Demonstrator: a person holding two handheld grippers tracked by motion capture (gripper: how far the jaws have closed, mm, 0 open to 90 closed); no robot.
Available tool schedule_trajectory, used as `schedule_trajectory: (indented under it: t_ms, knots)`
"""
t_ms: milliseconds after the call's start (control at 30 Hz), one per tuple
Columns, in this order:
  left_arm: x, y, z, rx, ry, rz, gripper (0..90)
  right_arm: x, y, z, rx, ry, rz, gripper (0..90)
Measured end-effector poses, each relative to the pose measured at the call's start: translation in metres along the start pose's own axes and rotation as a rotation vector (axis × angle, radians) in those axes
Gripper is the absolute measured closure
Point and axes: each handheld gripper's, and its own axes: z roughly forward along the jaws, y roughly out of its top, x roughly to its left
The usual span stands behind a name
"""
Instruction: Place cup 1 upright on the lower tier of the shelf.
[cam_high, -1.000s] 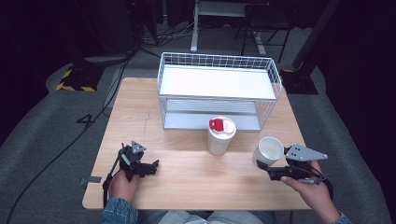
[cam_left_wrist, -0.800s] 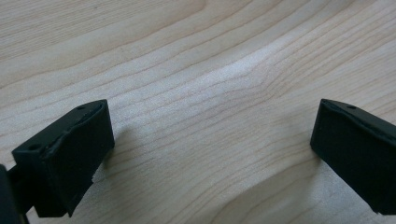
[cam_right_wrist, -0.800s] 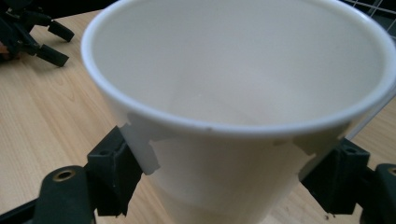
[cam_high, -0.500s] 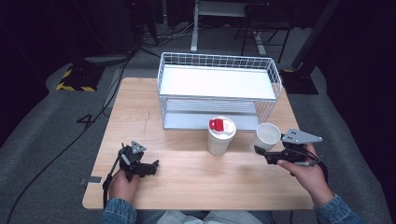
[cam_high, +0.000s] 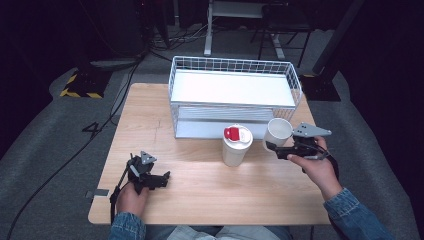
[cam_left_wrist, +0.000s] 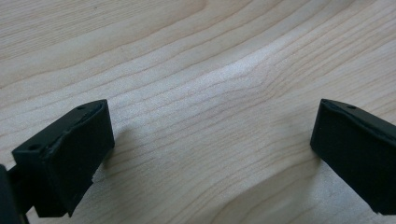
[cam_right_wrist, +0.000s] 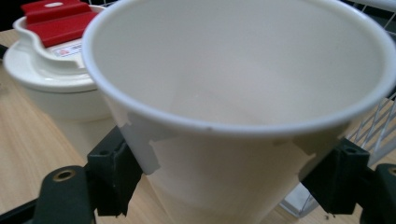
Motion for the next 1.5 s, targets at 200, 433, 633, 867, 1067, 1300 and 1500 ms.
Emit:
schedule_trajectory:
  t_ms: [200,433,633,867,1067,1300,1500]
  knots:
    - [0.0,0.0,0.0,0.0,0.0,0.0,0.0,-0.007,0.004,0.02,0.015,-0.021,0.008,22.5]
    - [-0.001,0.0,0.0,-0.001,0.006,-0.008,0.0,-0.013,0.005,0.034,0.012,-0.038,0.019,22.4]
    - [-0.001,0.0,0.0,0.0,0.006,-0.006,0.0,-0.017,0.004,0.045,0.008,-0.049,0.039,22.5]
    - [-0.001,0.001,0.0,0.0,0.005,-0.006,0.0,-0.02,0.004,0.063,0.001,-0.078,0.04,22.5]
    - [-0.001,0.001,0.0,0.0,0.005,-0.006,0.0,-0.023,0.003,0.072,-0.006,-0.103,0.042,22.4]
    - [-0.001,0.001,0.001,-0.001,0.004,-0.005,0.0,-0.025,-0.001,0.085,-0.014,-0.136,0.025,22.4]
    - [-0.001,0.001,0.001,-0.001,0.006,-0.007,0.0,-0.028,-0.004,0.095,-0.028,-0.16,0.045,22.4]
